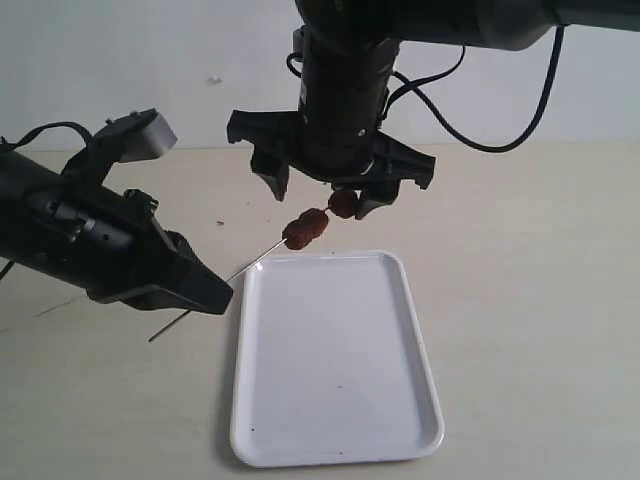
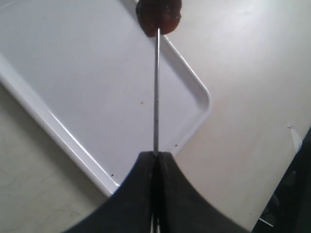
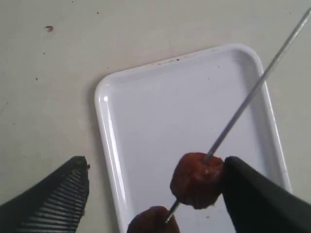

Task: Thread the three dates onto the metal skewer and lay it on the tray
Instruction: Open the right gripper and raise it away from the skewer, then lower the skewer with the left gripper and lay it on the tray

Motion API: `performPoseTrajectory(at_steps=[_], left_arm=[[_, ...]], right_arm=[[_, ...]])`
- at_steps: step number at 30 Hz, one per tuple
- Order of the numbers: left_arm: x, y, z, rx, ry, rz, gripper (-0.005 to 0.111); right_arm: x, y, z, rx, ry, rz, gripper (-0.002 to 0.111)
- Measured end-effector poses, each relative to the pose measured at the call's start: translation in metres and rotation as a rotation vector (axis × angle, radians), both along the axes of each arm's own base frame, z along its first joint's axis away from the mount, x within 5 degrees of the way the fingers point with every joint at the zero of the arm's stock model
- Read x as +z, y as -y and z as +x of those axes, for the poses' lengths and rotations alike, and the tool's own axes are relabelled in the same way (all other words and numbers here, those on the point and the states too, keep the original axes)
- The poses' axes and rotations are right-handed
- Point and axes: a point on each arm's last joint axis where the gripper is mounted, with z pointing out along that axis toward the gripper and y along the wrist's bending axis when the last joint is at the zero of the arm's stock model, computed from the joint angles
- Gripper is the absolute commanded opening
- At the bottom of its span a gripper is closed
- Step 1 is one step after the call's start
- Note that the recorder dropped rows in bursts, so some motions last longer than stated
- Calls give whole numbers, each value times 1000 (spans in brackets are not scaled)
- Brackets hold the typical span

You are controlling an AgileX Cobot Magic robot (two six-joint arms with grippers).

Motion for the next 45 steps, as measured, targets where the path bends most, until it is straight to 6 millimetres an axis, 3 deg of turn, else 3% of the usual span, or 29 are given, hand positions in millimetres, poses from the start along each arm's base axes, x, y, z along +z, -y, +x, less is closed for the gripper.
performPoseTrajectory(at_steps=[10, 19, 24, 26, 29, 32, 35, 37, 45], left_arm=[[0, 0, 0, 2, 3, 0, 0], [0, 0, 1, 6, 6, 1, 0], [0, 0, 1, 14, 9, -3, 0], [1, 0, 3, 25, 16, -6, 0], [3, 1, 7, 76, 30, -36, 0], [-3, -1, 10, 188, 37, -75, 0], [-15, -3, 7, 300, -9, -118, 0], [-22, 0, 3, 374, -22, -137, 0], [-25, 52, -30, 464, 94, -116, 0]], right_arm=[[0, 1, -1, 6, -10, -9, 74], [21, 7, -7, 9, 40, -11, 81], [27, 9, -8, 16, 58, -15, 79], [39, 12, -12, 55, 92, -19, 65], [65, 22, -21, 87, 158, -38, 27], [99, 46, -39, 26, 218, -110, 5], [122, 66, -55, -36, 290, -158, 0], [125, 76, -67, -47, 303, -175, 0], [104, 117, -112, -47, 290, -324, 0]])
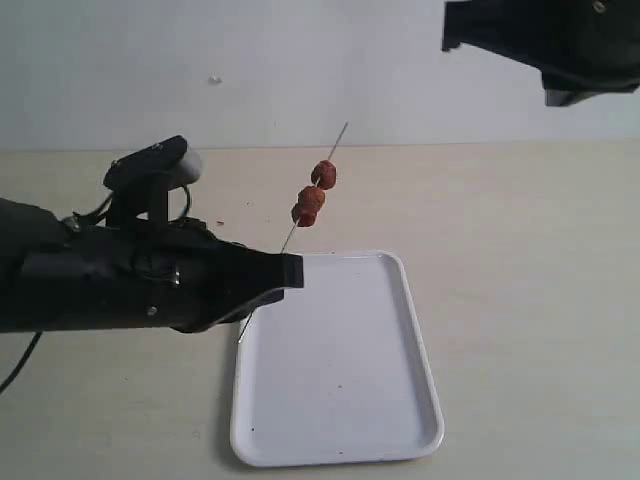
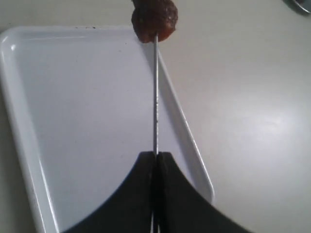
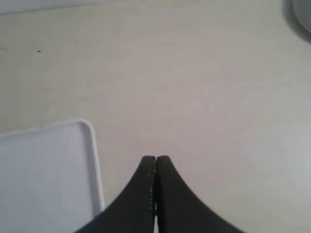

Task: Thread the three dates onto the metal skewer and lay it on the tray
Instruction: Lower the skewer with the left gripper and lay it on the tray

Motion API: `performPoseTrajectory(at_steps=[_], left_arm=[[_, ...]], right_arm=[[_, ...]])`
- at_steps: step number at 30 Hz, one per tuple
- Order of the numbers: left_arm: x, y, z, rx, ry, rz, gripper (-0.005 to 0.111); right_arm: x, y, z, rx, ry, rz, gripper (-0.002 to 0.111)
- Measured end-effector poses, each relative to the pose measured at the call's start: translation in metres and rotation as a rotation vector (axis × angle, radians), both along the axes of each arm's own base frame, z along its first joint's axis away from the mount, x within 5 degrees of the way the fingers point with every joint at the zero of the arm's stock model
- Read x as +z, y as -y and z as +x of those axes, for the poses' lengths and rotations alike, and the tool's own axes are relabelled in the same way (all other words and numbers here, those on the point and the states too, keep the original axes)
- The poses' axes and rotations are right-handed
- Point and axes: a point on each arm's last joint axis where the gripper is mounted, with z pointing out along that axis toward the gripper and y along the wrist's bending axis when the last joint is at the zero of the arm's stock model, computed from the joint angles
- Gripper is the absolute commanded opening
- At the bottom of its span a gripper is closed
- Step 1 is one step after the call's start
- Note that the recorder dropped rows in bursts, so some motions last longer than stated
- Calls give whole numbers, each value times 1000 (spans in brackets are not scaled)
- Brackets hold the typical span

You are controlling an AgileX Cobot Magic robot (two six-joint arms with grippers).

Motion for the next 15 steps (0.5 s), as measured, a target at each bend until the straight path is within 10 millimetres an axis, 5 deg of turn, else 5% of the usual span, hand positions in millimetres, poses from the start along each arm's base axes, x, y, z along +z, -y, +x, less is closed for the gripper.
performPoseTrajectory(at_steps=[7, 15], left_arm=[[-2, 20, -24, 115, 85, 66, 0], [-32, 37, -37, 142, -38, 99, 0]], right_arm=[[-30, 30, -42, -35, -18, -23, 0], [-40, 36, -54, -3, 27, 20, 0]])
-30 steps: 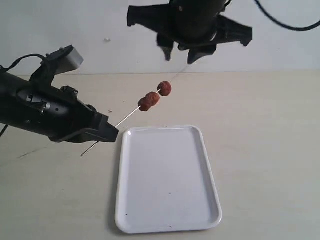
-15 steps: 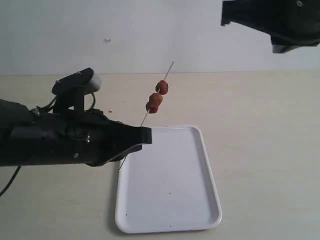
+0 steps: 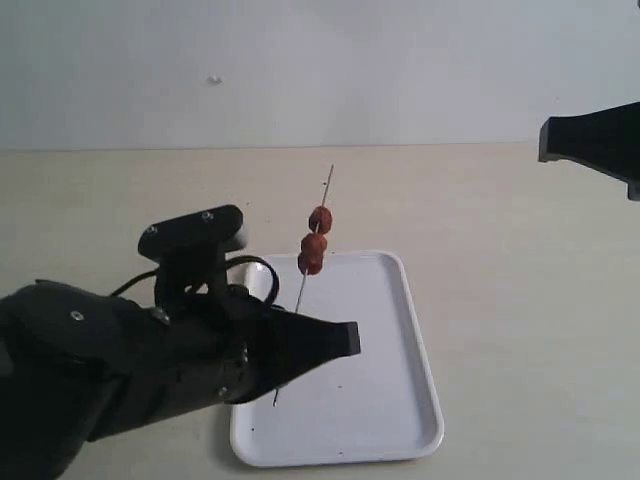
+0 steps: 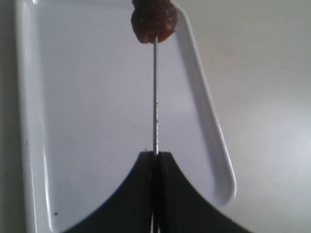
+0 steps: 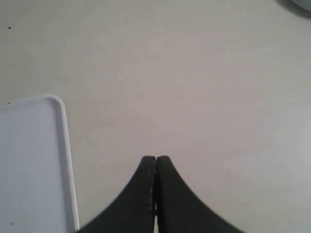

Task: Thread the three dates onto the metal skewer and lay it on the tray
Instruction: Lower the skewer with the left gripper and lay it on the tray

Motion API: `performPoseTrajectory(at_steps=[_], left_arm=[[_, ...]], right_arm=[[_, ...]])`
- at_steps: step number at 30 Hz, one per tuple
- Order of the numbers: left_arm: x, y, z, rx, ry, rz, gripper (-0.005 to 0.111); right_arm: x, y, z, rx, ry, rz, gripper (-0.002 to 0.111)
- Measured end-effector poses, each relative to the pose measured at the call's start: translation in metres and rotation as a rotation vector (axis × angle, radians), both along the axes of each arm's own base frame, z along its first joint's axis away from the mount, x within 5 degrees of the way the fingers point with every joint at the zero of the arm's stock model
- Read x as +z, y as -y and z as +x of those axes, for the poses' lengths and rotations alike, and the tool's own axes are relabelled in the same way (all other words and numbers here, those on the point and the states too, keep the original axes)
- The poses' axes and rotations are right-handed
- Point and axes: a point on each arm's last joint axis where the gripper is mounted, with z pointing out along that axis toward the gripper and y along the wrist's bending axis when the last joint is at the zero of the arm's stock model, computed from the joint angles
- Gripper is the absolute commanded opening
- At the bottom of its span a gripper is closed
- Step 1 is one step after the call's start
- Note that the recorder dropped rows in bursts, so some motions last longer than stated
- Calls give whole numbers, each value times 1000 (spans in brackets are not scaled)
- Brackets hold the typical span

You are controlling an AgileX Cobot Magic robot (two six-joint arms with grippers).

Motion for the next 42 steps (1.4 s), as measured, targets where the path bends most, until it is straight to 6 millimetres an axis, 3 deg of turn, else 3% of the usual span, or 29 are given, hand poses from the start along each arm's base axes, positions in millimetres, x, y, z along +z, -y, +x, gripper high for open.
performPoseTrajectory(at_steps=[11, 21, 26, 32, 36, 39, 42], left_arm=[[-37, 5, -1, 162, -131, 7, 0], [-45, 30, 2, 164, -156, -18, 0], [-57, 31, 1, 185, -187, 0, 0], [-58, 31, 1, 178, -183, 3, 1], [-58, 32, 1, 170, -183, 3, 16], [-58, 32, 1, 165, -182, 4, 38], [-58, 32, 0, 163, -182, 4, 51]], right_arm=[[2, -2, 2, 59, 24, -13, 0], [2, -3, 3, 81, 23, -26, 0], [2, -3, 3, 96, 18, -39, 0], [2, -3, 3, 101, 18, -42, 0], [2, -3, 3, 101, 19, -41, 0], [2, -3, 3, 102, 20, -40, 0], [2, -3, 3, 102, 20, -40, 0]])
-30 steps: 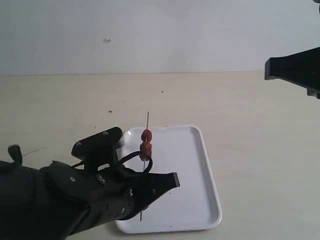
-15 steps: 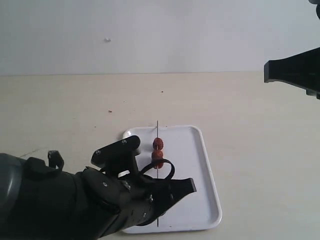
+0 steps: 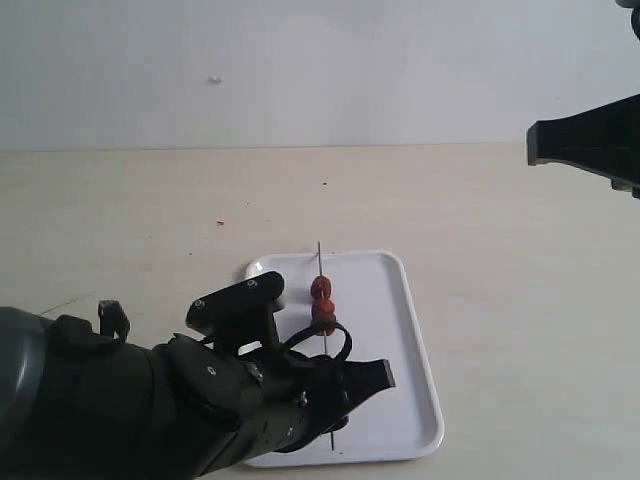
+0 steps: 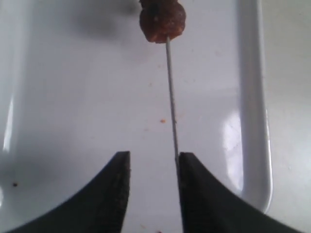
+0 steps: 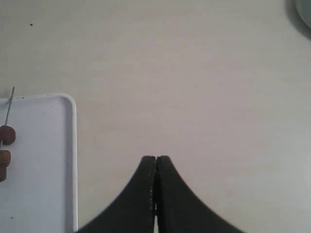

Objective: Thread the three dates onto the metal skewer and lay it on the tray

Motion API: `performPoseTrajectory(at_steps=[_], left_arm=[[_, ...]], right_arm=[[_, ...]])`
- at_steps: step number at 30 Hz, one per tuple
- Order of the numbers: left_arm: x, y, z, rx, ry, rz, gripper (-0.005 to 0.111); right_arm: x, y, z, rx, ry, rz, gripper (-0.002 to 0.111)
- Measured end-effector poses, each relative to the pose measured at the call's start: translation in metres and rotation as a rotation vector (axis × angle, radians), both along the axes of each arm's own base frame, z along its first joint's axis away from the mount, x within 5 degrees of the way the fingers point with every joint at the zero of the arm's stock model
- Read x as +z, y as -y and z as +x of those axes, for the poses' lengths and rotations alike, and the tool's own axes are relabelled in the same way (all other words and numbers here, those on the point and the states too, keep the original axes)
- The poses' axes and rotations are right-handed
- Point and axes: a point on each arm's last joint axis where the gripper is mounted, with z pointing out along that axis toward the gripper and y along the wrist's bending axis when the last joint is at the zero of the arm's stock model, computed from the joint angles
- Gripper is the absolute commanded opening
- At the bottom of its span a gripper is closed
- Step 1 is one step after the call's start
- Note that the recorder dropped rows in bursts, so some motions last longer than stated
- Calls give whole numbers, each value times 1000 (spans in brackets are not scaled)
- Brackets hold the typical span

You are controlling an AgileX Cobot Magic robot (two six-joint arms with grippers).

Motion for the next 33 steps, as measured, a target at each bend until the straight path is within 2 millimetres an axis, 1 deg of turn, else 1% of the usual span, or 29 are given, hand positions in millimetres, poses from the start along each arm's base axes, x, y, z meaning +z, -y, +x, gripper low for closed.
performPoseTrajectory(at_steps=[2, 11, 14, 16, 18, 20, 22, 25, 28, 31, 33], left_arm=[[0, 0, 0, -1, -2, -1, 53], [0, 0, -1, -4, -5, -3, 53], [0, 1, -1, -6, -7, -4, 51], [2, 1, -1, -6, -4, -9, 44], [8, 1, -1, -10, 7, -26, 32], [21, 0, -1, -24, 36, -48, 18], [36, -2, -1, -43, 76, -70, 0], [68, -8, -1, -84, 170, -104, 0], [103, -17, -4, -164, 301, -108, 0], [141, -34, -8, -224, 459, -95, 0], [167, -52, -16, -221, 567, -82, 0]], right_arm=[[0, 0, 0, 2, 2, 1, 0], [1, -1, 1, 12, 12, 9, 0], [1, -1, 1, 13, 13, 10, 0], [1, -1, 1, 13, 13, 10, 0], [1, -1, 1, 13, 13, 10, 0], [1, -1, 1, 13, 13, 10, 0], [1, -1, 1, 13, 13, 10, 0], [1, -2, 1, 14, 14, 11, 0], [1, -2, 1, 30, 10, -5, 0], [1, -2, 1, 98, -9, -69, 0], [1, -2, 1, 123, -16, -90, 0]])
